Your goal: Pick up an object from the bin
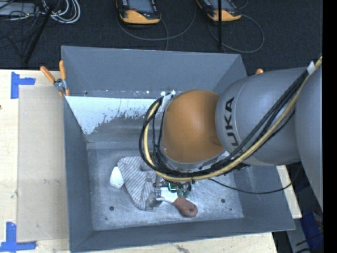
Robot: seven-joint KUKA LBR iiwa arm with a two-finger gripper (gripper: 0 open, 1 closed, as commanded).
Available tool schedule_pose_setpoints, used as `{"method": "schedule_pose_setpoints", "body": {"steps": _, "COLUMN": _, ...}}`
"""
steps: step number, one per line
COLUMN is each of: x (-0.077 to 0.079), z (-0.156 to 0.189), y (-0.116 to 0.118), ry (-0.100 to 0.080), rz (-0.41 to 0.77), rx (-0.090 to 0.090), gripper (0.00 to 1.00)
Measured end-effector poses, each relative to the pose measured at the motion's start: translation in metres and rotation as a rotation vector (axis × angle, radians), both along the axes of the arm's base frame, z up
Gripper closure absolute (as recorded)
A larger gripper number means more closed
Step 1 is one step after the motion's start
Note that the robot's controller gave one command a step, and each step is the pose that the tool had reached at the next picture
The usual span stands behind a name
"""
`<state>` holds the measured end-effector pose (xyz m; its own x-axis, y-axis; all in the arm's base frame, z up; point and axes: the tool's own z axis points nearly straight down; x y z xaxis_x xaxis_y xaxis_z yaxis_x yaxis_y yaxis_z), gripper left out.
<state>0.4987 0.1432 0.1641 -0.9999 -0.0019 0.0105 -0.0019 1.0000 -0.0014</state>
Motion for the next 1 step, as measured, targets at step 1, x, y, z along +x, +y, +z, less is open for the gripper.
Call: {"method": "schedule_pose_setpoints", "body": {"steps": 1, "x": 0.002, "z": 0.0035, "y": -0.0006, "ry": -0.007, "rz": -0.003, "rx": 0.001, "gripper": 0.0}}
